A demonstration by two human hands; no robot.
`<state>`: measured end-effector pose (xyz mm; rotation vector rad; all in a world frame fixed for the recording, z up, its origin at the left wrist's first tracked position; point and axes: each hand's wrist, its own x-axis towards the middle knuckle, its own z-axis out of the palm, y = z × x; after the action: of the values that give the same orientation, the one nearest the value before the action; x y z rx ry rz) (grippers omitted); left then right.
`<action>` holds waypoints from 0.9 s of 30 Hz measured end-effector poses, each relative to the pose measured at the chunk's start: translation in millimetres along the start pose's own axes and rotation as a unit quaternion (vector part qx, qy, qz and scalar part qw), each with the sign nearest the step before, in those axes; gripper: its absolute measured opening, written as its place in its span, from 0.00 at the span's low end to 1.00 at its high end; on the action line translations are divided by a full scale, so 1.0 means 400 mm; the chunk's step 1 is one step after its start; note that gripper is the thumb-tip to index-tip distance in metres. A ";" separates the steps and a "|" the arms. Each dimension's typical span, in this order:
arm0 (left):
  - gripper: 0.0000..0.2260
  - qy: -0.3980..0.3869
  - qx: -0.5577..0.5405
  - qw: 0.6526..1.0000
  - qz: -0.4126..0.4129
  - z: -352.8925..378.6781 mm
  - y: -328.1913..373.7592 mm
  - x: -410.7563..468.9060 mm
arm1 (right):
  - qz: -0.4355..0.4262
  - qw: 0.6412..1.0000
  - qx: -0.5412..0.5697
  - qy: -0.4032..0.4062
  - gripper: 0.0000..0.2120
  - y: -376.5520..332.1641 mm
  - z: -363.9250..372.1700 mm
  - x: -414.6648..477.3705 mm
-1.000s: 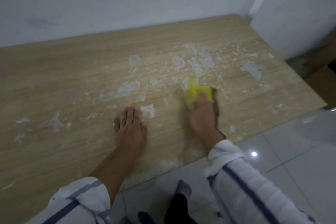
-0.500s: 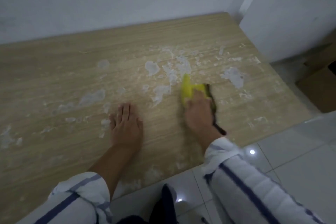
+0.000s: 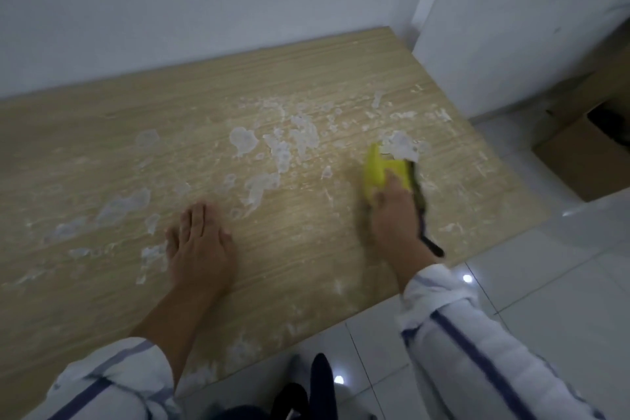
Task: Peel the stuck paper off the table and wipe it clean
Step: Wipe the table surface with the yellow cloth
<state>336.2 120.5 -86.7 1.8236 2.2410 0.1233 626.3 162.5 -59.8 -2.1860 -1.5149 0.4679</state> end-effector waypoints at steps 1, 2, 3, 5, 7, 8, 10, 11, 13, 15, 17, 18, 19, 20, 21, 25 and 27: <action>0.26 0.000 0.000 1.000 -0.002 0.000 0.002 0.004 | -0.070 0.997 -0.017 -0.040 0.22 -0.056 0.050 -0.042; 0.26 -0.002 0.001 1.000 -0.005 -0.001 0.004 0.010 | -0.149 0.985 -0.030 -0.087 0.23 -0.104 0.104 -0.095; 0.26 -0.004 0.003 1.000 -0.008 -0.003 0.005 0.014 | -0.229 0.966 -0.039 -0.116 0.22 -0.143 0.142 -0.153; 0.26 -0.002 0.006 1.000 -0.010 -0.008 0.006 0.025 | -0.332 0.933 -0.068 -0.124 0.18 -0.137 0.175 -0.180; 0.26 -0.008 0.008 1.000 0.000 -0.016 0.005 0.039 | -0.355 0.925 -0.089 -0.099 0.20 -0.091 0.160 -0.104; 0.26 -0.011 0.007 1.000 0.009 -0.019 0.005 0.045 | -0.319 0.938 -0.101 -0.089 0.22 -0.062 0.145 -0.053; 0.26 -0.013 -0.003 1.000 0.019 -0.023 0.000 0.061 | -0.181 0.976 -0.102 -0.059 0.23 -0.022 0.083 0.053; 0.26 -0.014 -0.006 1.000 0.018 -0.026 -0.007 0.071 | -0.123 0.989 -0.078 -0.042 0.22 -0.023 0.060 0.093; 0.26 -0.012 -0.007 1.000 0.000 -0.034 -0.027 0.099 | -0.044 0.998 -0.035 -0.016 0.21 -0.109 0.050 0.120; 0.26 -0.002 -0.014 1.000 -0.021 -0.043 -0.059 0.131 | -0.096 0.994 0.003 -0.044 0.20 -0.254 0.117 0.078; 0.25 0.012 -0.023 0.999 -0.044 -0.056 -0.097 0.163 | -0.208 0.968 0.035 -0.138 0.20 -0.382 0.228 -0.012; 0.25 0.015 -0.026 0.998 -0.058 -0.063 -0.117 0.177 | -0.272 0.942 0.035 -0.196 0.22 -0.421 0.279 -0.064; 0.25 0.016 -0.026 0.997 -0.071 -0.069 -0.134 0.191 | -0.331 0.916 0.023 -0.228 0.22 -0.433 0.311 -0.091; 0.25 0.020 -0.024 0.996 -0.079 -0.074 -0.148 0.203 | -0.377 0.899 0.002 -0.224 0.22 -0.427 0.322 -0.080; 0.26 0.026 -0.022 0.996 -0.083 -0.078 -0.159 0.214 | -0.401 0.896 -0.012 -0.189 0.22 -0.409 0.322 -0.045; 0.26 0.036 -0.027 0.995 -0.089 -0.084 -0.169 0.245 | -0.271 0.957 -0.055 -0.082 0.23 -0.318 0.258 0.192; 0.26 0.037 -0.031 0.995 -0.085 -0.083 -0.168 0.267 | -0.129 0.989 -0.054 -0.043 0.20 -0.307 0.209 0.291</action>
<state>244.2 213.0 -84.5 1.6147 2.4027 0.2288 526.6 322.9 -68.7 -2.0302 -1.8780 0.4090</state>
